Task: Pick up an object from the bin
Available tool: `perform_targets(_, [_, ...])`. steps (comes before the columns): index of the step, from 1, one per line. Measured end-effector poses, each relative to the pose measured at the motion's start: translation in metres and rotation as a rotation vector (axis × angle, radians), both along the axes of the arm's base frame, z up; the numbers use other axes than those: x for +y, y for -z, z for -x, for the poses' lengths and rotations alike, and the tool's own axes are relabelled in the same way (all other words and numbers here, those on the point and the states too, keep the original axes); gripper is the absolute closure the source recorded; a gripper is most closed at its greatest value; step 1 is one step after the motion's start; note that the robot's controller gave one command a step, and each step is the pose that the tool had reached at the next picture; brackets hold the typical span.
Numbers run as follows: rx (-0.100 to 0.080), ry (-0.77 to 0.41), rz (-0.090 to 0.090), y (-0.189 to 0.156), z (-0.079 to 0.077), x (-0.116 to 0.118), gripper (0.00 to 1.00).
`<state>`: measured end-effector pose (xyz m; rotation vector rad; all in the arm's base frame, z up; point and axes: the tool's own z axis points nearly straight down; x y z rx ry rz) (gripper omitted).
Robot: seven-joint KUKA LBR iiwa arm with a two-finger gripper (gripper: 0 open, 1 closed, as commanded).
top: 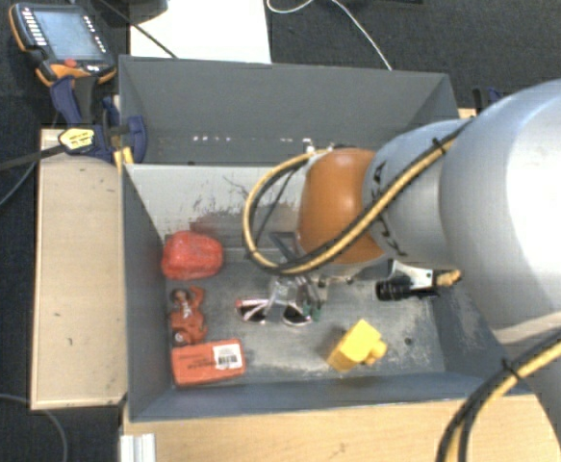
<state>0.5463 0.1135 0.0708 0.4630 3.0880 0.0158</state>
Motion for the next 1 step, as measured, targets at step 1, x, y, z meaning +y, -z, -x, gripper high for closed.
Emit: perform_targets(1, [0.0,0.0,0.0,0.0,0.0,0.0,1.0])
